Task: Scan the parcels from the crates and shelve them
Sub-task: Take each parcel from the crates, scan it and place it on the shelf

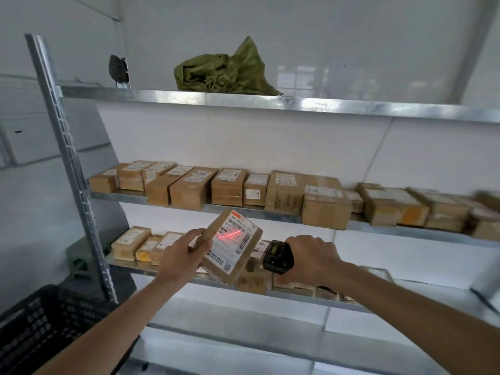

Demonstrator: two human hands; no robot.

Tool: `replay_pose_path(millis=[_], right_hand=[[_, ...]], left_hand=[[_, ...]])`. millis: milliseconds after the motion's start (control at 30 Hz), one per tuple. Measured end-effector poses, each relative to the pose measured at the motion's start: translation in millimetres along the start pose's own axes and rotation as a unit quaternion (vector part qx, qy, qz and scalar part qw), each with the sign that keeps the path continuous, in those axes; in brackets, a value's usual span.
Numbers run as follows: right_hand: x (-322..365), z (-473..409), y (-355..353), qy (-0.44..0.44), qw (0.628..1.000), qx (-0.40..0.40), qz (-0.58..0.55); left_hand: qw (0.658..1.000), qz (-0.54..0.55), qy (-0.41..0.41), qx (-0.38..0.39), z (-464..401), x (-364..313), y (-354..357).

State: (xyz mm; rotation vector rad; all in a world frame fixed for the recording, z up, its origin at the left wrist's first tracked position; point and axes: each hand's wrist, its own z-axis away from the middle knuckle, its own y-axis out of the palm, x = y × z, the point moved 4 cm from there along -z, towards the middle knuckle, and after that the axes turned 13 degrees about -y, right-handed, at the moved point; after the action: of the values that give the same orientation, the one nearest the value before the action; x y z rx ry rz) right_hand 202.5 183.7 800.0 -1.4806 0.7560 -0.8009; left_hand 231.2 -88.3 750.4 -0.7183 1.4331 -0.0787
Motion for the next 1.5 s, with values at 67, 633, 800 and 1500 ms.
replay_pose_path(millis=[67,633,800,1500], right_hand=[[-18,15,-7,0.019,1.000,-0.005,0.014],[-74,70,-48,0.085,0.990,-0.017,0.113],[-79,77,-53,0.085,0.988,-0.014,0.129],[-106,105,-35,0.123,0.956,-0.147,-0.220]], left_hand=[[1.000,-0.007,0.007,0.006,3,-16,11],[0.997,-0.026,0.034,0.061,8,-79,56],[0.997,-0.008,0.035,0.065,11,-86,61],[0.978,0.119,-0.005,0.171,27,-124,139]])
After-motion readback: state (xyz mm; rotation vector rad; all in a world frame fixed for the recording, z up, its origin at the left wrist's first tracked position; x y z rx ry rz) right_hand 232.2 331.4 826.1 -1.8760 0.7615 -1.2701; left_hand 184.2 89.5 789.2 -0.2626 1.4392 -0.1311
